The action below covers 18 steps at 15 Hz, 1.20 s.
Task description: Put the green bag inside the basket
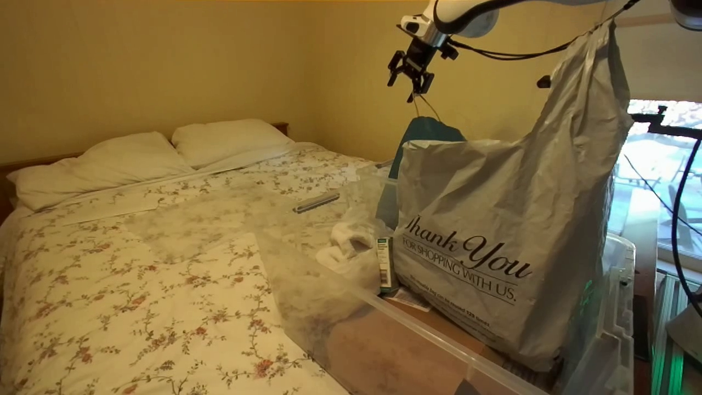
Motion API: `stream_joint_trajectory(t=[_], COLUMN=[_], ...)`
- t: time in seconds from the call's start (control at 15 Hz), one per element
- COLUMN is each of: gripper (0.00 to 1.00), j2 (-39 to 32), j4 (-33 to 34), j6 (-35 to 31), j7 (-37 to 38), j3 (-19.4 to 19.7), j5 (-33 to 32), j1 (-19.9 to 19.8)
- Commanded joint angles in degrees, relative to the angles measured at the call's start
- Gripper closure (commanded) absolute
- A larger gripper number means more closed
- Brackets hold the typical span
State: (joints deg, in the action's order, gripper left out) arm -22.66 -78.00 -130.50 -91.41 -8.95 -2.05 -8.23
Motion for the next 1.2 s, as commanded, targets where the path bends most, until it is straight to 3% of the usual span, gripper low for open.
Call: stream_joint_trajectory(t=[0.0, 0.87, 1.13], gripper=[0.00, 0.00, 0.00], j2=[-0.10, -0.82, -0.92], j4=[0.70, 1.02, -0.95], j6=[0.57, 0.59, 11.70], j7=[-0.72, -0.78, -1.53], j3=[1.68, 1.19, 2.54], j5=[1.09, 1.16, -0.65], j1=[1.31, 1.52, 3.02])
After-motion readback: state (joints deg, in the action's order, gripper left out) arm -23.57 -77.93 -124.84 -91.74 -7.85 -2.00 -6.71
